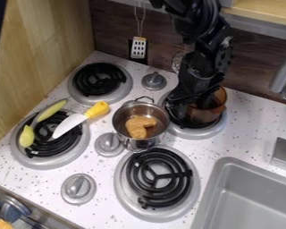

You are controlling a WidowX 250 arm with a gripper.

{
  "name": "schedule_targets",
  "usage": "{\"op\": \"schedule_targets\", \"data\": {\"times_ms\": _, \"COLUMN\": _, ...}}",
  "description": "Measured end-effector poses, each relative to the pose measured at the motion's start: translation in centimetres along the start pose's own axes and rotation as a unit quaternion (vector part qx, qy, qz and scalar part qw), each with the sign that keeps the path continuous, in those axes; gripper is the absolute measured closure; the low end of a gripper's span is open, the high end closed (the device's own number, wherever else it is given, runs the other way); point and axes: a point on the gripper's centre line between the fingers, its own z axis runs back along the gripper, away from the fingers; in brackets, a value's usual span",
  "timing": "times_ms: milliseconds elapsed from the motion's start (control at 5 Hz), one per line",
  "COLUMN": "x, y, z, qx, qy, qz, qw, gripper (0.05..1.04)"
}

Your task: Move the orange pot to the bottom right burner

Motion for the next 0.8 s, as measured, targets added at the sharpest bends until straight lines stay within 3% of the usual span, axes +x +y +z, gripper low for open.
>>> {"op": "schedule_targets", "data": {"times_ms": 200, "x": -0.12, "y": 0.2, "z": 0.01, "qx": 0.012, "qy": 0.006, "qz": 0.008, "qw": 0.9999, "gripper": 0.702}}
{"op": "schedule_targets", "data": {"times_ms": 400, "x": -0.05, "y": 0.07, "z": -0.17, "qx": 0.002, "qy": 0.0, "qz": 0.014, "qw": 0.9999, "gripper": 0.916}}
{"op": "schedule_targets", "data": {"times_ms": 600, "x": -0.33, "y": 0.53, "z": -0.09, "qx": -0.017, "qy": -0.005, "qz": 0.026, "qw": 0.9995, "gripper": 1.004}}
{"op": "schedule_targets", "data": {"times_ms": 800, "x": -0.42, "y": 0.89, "z": 0.33, "qx": -0.019, "qy": -0.01, "qz": 0.026, "qw": 0.9994, "gripper": 1.011}}
